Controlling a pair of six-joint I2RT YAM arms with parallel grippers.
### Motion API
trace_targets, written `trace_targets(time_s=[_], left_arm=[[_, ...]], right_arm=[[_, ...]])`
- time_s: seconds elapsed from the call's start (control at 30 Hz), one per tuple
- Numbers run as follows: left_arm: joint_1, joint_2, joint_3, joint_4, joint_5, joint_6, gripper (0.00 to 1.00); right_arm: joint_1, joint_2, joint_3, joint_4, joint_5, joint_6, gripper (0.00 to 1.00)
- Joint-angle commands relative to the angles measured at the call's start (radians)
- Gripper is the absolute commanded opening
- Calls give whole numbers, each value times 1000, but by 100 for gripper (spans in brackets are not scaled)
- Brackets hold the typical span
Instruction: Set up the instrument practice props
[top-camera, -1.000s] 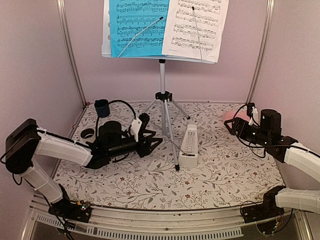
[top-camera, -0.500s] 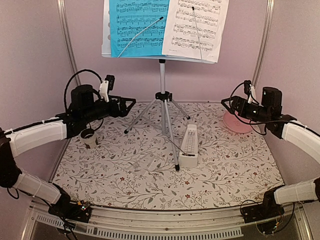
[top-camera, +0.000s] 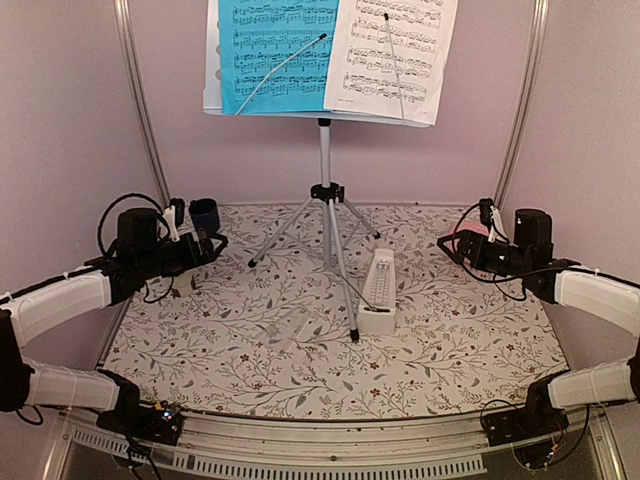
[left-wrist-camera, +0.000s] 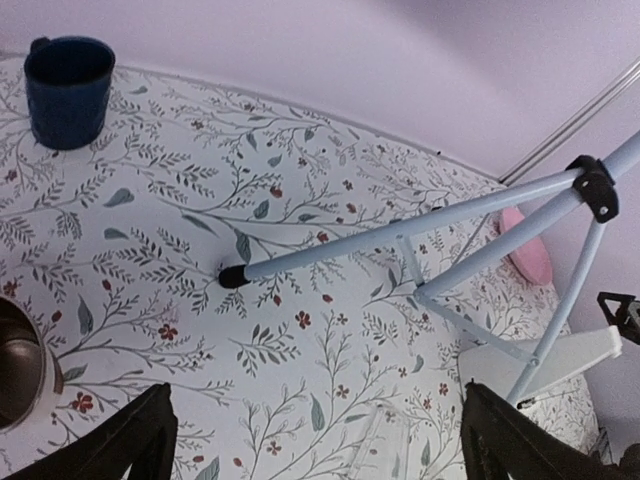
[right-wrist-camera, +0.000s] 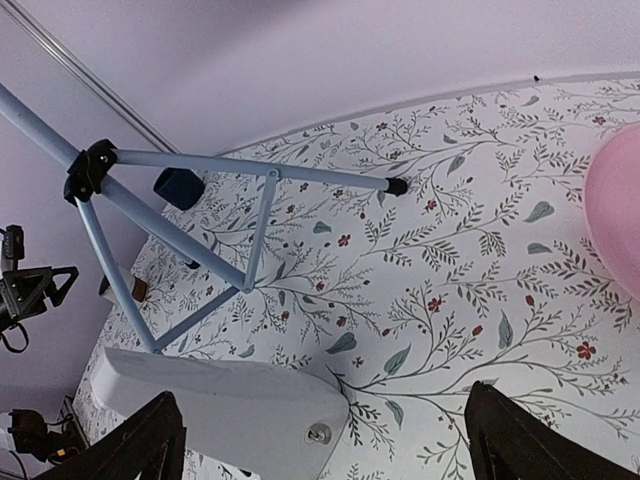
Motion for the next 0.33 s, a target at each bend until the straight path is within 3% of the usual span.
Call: trace_targets(time_s=[0.0, 0.3], left_arm=[[6, -43, -92, 0, 3, -57, 99], [5, -52, -119, -5, -17, -55, 99]], right_arm=[[-5, -62, -84, 70, 13, 23, 99], [-6, -143, -156, 120, 27, 39, 99]])
